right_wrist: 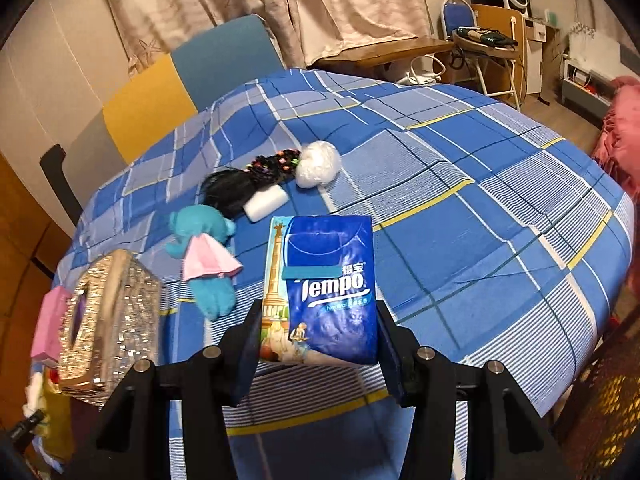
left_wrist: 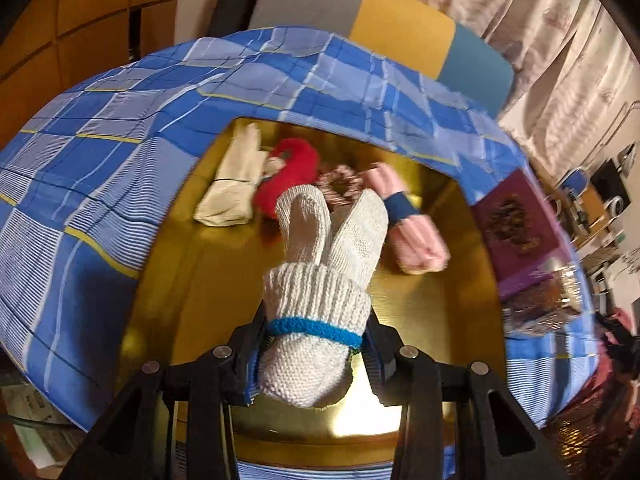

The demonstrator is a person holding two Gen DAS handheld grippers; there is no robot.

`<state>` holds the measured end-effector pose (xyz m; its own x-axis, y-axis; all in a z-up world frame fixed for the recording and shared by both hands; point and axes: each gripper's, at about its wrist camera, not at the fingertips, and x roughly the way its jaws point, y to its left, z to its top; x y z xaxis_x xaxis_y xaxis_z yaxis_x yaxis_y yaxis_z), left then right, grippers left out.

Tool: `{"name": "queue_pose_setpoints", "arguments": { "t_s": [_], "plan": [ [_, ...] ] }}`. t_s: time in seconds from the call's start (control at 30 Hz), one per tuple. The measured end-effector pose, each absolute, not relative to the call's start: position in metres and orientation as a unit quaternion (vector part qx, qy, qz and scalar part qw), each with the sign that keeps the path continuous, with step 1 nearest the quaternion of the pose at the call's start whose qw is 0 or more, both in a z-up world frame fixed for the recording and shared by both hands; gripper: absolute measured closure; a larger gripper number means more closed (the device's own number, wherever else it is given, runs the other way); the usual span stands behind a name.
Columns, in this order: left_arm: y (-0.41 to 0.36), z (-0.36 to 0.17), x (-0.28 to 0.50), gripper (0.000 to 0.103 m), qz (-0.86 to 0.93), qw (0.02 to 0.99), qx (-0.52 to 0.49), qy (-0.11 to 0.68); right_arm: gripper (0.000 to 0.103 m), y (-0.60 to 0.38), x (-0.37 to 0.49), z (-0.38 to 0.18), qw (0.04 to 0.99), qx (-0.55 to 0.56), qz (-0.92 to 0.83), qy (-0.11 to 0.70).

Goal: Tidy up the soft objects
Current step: 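Place the white glove in the gold tray with the left tool while the right carries the Tempo pack, then lower the Tempo pack into the gold tray and open the right tool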

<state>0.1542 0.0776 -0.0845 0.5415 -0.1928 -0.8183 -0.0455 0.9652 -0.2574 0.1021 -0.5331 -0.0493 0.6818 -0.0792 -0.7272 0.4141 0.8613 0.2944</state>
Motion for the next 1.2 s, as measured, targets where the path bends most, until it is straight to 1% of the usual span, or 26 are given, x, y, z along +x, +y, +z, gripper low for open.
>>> {"name": "queue_pose_setpoints", "arguments": {
  "t_s": [0.23,0.33,0.4,0.43,0.47,0.7,0.87,1.03,1.2],
  "plan": [
    [0.096,-0.106,0.170,0.061,-0.013,0.860,-0.096,0.500,0.051,-0.506,0.089,-0.024,0.903,0.220,-0.118,0.350],
    [0.099,-0.109,0.173,0.055,0.000,0.858,-0.089,0.505,0.051,-0.494,0.085,-0.013,0.908,0.218,-0.107,0.341],
    [0.103,-0.107,0.171,0.053,0.007,0.861,-0.093,0.500,0.051,-0.486,0.083,-0.006,0.911,0.218,-0.100,0.335],
    [0.105,-0.105,0.169,0.049,0.009,0.863,-0.098,0.496,0.051,-0.482,0.081,-0.002,0.913,0.216,-0.096,0.332],
    [0.107,-0.104,0.167,0.047,0.009,0.864,-0.104,0.493,0.051,-0.478,0.080,0.000,0.915,0.215,-0.094,0.329],
    [0.122,-0.079,0.139,0.047,0.003,0.889,-0.143,0.435,0.051,-0.442,0.076,0.020,0.918,0.224,-0.055,0.321],
    [0.128,-0.067,0.118,0.047,-0.019,0.900,-0.175,0.399,0.051,-0.399,0.077,0.039,0.924,0.214,-0.003,0.316],
    [0.123,-0.056,0.103,0.047,-0.038,0.908,-0.166,0.384,0.051,-0.334,0.089,0.054,0.925,0.191,0.074,0.321],
    [0.127,-0.052,0.087,0.047,-0.038,0.913,-0.172,0.367,0.051,-0.255,0.106,0.053,0.912,0.157,0.159,0.344]
  ]
}}
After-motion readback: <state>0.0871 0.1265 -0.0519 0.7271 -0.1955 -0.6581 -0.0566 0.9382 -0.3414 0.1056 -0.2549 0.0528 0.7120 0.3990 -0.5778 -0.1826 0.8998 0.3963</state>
